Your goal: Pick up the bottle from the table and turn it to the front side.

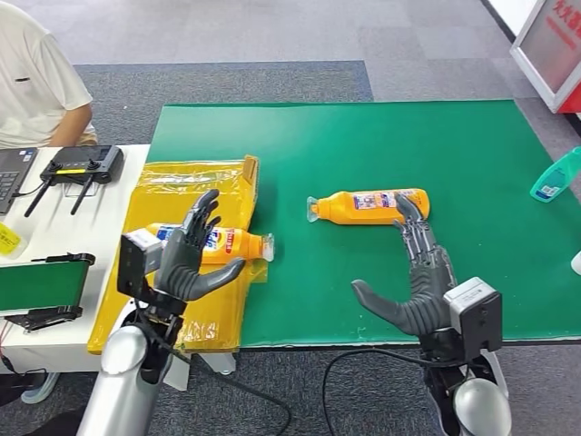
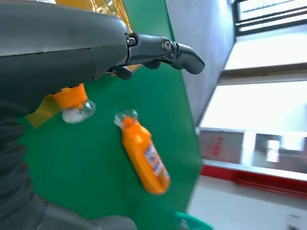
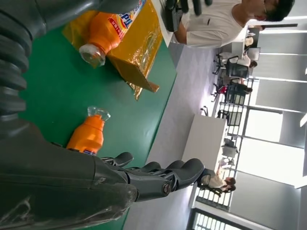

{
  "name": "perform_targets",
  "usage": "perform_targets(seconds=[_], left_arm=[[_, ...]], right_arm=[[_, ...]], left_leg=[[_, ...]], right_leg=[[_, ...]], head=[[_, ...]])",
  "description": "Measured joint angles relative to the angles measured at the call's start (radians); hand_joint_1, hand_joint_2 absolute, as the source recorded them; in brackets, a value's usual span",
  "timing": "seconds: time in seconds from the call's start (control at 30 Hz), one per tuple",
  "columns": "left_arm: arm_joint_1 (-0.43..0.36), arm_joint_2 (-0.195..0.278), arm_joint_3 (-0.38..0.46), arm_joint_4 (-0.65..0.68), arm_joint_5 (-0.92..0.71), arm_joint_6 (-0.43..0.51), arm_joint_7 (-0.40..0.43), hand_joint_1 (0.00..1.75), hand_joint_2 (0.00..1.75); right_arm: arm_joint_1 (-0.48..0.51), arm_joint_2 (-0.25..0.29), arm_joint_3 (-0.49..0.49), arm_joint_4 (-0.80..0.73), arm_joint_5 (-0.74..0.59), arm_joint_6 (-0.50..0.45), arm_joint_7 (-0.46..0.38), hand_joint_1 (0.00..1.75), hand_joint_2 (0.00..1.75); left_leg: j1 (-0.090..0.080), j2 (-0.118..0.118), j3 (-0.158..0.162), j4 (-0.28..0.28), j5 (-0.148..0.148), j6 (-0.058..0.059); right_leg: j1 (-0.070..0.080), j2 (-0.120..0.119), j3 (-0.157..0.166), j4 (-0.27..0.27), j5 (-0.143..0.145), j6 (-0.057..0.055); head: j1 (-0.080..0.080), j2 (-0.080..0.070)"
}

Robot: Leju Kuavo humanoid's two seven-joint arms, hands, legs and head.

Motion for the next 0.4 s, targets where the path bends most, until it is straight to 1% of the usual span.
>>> perform_targets(seconds=[0.1,0.23,0.4], left_arm=[[0.067,0.005,-0.008,-0.094,0.066,0.013,-0.033,0.0,1.75],[0.124,0.005,-0.016,-0.201,0.063,0.05,-0.095,0.0,1.75],[0.183,0.006,-0.025,-0.304,0.083,0.047,-0.147,0.0,1.75]], right_arm=[[0.023,0.0,-0.029,-0.002,-0.041,0.016,0.029,0.0,1.75],[0.069,-0.009,-0.054,-0.004,-0.05,0.043,0.082,0.0,1.75],[0.12,-0.022,-0.059,-0.017,-0.028,0.045,0.089,0.0,1.75]], left_leg=[[0.0,0.0,0.0,0.0,0.0,0.0],[0.0,0.0,0.0,0.0,-0.001,0.001],[0.0,0.0,0.0,0.0,-0.001,0.0]], right_leg=[[0.0,0.0,0.0,0.0,-0.001,0.0],[0.0,0.0,0.0,0.0,-0.001,0.001],[0.0,0.0,0.0,0.0,-0.001,0.001]], head=[[0.0,0.0],[0.0,0.0],[0.0,0.0]])
